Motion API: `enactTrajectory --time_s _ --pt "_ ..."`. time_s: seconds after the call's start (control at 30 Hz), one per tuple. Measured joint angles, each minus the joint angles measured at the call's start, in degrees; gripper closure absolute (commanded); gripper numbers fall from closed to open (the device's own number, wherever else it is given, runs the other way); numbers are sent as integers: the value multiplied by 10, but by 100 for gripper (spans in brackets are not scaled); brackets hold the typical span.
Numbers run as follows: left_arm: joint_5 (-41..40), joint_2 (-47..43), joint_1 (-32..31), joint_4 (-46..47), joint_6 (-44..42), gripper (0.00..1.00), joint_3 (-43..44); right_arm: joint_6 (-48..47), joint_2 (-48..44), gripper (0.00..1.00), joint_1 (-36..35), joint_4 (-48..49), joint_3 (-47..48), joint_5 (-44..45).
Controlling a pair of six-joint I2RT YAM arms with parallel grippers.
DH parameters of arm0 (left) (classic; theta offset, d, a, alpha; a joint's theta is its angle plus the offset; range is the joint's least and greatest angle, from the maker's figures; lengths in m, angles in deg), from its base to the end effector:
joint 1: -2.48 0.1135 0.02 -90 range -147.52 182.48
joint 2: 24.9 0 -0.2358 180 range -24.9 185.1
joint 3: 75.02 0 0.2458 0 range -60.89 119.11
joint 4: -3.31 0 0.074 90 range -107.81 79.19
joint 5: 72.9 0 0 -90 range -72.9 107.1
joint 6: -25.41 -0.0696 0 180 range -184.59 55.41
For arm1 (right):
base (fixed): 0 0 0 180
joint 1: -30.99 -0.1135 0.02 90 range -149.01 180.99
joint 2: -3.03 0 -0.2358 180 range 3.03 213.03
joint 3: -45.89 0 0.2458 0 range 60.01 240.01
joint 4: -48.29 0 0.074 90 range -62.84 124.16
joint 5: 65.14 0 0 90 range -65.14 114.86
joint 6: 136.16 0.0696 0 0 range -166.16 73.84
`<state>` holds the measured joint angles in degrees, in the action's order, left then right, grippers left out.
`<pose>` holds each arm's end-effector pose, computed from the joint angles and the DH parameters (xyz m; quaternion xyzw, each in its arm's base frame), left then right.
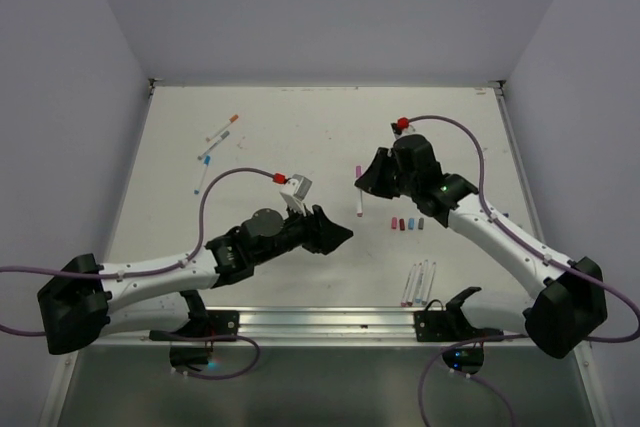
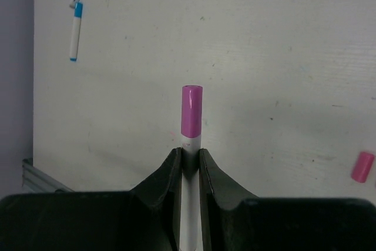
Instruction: Open the pen caps
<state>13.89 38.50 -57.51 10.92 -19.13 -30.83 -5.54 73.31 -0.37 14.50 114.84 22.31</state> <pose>0.1470 -0.2467 0.2146 0.0804 0.7707 -0.4896 0.3999 0.2576 0.1606 0.2472 0.0614 0.8852 0.2867 0.3612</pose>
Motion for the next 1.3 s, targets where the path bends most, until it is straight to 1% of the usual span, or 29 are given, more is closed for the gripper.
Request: enactTrajectory --time_s 0.17,0.33,0.77,0.87,0.9,0.97,1.0,1.07,1.1,1.17,1.2,1.27,1.3 --pt "0 -6 3 0 20 39 -12 27 -6 100 -61 11 -1 5" --pt "-4 0 3 0 24 39 -12 46 -6 100 -98 16 -2 17" --pt "-18 28 11 -3 25 39 3 63 -25 100 -112 28 -15 20" --pt "-18 33 15 -3 26 42 8 65 -31 100 -114 30 -23 20" --pt "-18 35 17 -3 26 46 10 65 -33 100 -115 30 -26 20" --pt "-16 42 21 -2 27 51 15 66 -38 100 -117 30 -32 20" --pt "-15 46 23 -1 29 57 17 66 -41 100 -118 30 -36 20" --pt "-12 54 24 1 32 65 21 67 -46 100 -118 30 -39 20" --pt "-9 57 24 3 34 76 23 67 -47 100 -118 30 -39 20" --pt "-3 63 26 7 37 93 24 67 -47 100 -118 30 -39 21" --pt "-5 65 27 2 37 100 24 67 -48 98 -117 30 -39 22" --pt "1 72 33 2 36 100 24 66 -48 90 -117 30 -39 30" --pt "2 72 33 3 35 100 24 66 -48 84 -117 29 -39 31"
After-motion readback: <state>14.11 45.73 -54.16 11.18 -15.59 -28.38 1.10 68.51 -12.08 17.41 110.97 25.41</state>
